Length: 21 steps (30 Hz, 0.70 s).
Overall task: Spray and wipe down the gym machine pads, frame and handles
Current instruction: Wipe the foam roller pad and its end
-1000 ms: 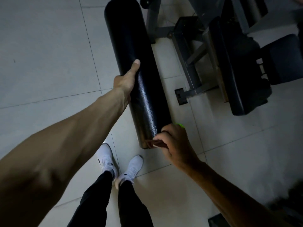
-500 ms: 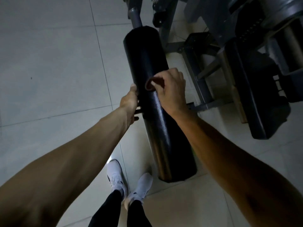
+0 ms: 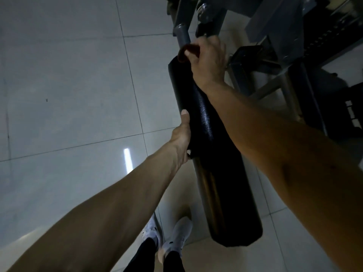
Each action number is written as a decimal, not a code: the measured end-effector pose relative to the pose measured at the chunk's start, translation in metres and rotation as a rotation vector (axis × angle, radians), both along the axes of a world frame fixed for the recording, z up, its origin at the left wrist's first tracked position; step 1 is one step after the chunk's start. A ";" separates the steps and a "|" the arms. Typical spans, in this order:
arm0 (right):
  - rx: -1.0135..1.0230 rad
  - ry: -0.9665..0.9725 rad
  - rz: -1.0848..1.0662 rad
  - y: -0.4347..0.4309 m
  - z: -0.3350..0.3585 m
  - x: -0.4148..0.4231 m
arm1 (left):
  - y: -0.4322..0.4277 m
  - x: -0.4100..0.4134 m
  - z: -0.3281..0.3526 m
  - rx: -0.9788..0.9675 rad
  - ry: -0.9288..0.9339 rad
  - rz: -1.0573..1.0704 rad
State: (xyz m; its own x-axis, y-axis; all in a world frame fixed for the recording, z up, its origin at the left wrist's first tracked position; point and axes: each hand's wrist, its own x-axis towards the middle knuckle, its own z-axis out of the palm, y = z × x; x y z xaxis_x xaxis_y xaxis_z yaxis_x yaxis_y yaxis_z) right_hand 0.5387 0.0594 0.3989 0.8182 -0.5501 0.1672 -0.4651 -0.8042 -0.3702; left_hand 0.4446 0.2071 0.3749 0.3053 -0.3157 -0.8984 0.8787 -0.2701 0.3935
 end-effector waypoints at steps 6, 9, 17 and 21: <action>0.053 0.111 0.147 0.009 0.009 -0.071 | 0.005 -0.011 0.009 0.001 -0.033 0.013; 0.062 0.088 0.196 0.022 0.002 -0.141 | 0.008 -0.023 0.012 -0.013 -0.088 0.047; 0.175 0.106 0.286 0.056 -0.009 -0.322 | -0.015 -0.058 0.015 0.010 -0.315 0.262; 0.135 0.062 0.349 0.063 -0.012 -0.382 | -0.023 -0.061 0.016 0.068 -0.383 0.254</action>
State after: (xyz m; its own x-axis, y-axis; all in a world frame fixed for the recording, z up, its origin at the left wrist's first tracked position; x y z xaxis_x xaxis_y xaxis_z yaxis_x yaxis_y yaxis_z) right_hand 0.1567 0.1221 0.3864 0.9666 -0.2498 0.0568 -0.1962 -0.8643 -0.4632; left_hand 0.3833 0.1845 0.3905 0.6790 -0.1325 -0.7221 0.7154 -0.1015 0.6913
